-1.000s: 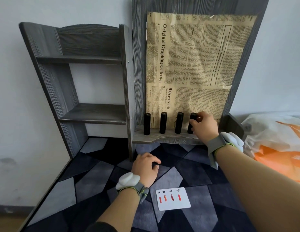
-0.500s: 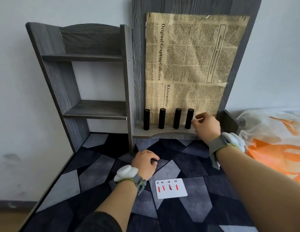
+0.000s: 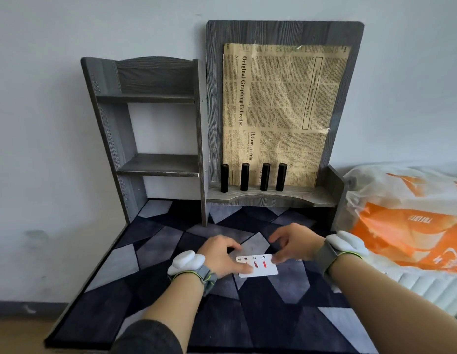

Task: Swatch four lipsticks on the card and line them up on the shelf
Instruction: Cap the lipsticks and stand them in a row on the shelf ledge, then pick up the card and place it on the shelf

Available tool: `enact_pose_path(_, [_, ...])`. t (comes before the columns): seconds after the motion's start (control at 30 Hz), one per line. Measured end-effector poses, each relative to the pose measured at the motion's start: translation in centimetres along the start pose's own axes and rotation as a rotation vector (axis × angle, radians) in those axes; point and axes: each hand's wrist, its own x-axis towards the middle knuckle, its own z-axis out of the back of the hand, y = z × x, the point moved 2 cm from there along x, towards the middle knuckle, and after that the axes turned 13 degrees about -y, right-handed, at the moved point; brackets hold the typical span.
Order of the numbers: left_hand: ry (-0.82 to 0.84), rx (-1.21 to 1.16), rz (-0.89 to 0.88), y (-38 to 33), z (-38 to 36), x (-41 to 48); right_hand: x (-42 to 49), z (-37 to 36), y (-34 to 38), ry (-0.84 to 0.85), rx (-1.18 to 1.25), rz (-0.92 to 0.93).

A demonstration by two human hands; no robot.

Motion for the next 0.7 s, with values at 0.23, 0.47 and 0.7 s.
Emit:
enact_pose_path(0.23, [0.025, 0.012, -0.014, -0.1, -0.4, -1.4, -0.7, -2.2, -0.4, -0.011, -0.168, 0.116])
enact_pose_path(0.47, [0.001, 0.006, -0.042, -0.4, -0.3, -1.2, -1.2, -1.5, 0.7, 0.067, -0.053, 0.003])
enact_pose_path(0.7, [0.012, -0.004, -0.034, -0.1, -0.3, -1.2, -1.2, -1.0, 0.7, 0.204, 0.163, -0.262])
